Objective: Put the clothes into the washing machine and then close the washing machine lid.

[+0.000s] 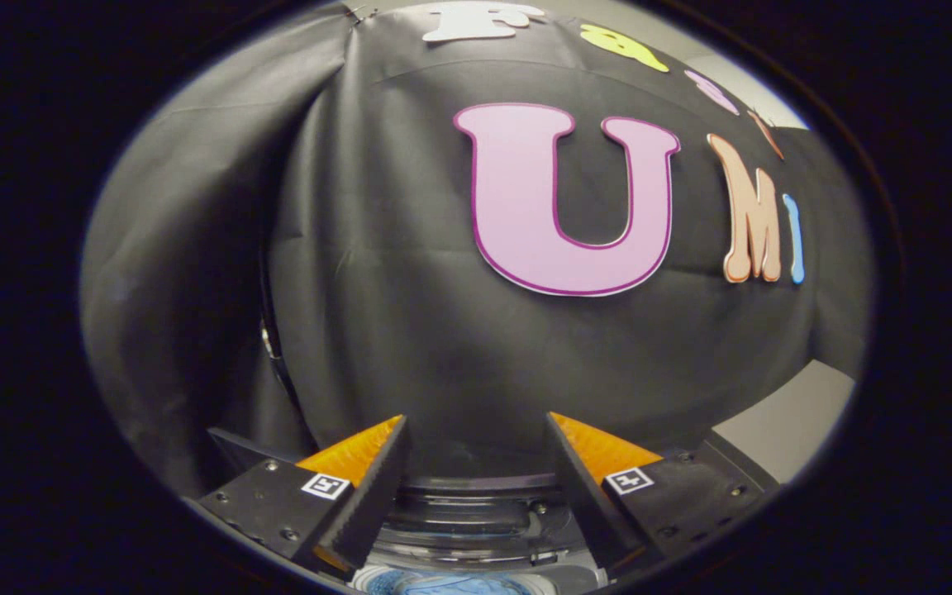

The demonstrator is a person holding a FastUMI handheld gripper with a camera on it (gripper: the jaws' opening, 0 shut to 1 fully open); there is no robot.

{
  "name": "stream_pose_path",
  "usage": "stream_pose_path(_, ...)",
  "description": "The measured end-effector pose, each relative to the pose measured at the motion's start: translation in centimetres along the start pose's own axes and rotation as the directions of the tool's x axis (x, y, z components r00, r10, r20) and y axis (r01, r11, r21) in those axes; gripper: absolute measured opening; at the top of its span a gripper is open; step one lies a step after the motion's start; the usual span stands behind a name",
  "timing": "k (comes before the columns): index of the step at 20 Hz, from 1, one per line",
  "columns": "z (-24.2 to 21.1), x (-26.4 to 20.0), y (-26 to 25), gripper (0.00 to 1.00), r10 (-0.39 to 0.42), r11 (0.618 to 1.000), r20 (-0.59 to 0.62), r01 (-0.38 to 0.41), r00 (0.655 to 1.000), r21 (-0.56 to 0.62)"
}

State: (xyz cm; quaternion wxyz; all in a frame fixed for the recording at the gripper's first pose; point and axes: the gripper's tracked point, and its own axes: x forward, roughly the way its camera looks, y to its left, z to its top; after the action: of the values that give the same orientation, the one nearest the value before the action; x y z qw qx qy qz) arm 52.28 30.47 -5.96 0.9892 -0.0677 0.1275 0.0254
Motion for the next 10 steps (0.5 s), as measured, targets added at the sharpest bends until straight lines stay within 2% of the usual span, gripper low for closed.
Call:
stream_pose_path(2,-1.33,0.29,0.56,0.97,0.034,0.998,-0.051,-0.032,0.998,0.047)
stream_pose_path(3,-1.17,0.39,0.76,0.96,0.029,0.996,-0.017,-0.027,0.999,0.086)
stream_pose_path(10,-0.97,0.09,0.57,0.95,0.035,0.997,0.020,-0.036,0.999,0.064)
